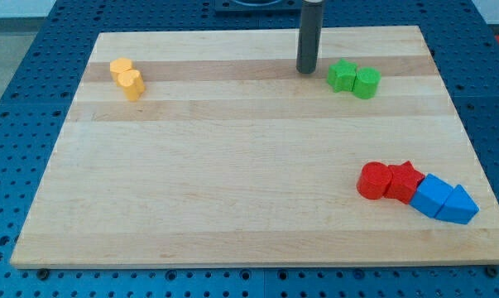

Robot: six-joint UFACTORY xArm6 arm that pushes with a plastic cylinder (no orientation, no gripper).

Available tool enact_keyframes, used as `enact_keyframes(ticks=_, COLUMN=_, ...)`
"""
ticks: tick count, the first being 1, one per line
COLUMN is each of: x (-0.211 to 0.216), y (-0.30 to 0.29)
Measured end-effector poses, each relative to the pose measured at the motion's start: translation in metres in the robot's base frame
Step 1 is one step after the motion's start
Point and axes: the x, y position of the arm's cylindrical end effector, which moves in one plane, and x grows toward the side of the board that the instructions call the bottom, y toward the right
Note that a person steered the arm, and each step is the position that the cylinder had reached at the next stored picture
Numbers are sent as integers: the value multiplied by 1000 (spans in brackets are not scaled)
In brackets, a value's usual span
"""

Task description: Move the green blocks towards the right center of the board

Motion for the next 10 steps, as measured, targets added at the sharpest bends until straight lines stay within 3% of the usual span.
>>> enact_keyframes(ticks=5, x=40, y=99)
enact_keyframes(ticks=10, x=43, y=109)
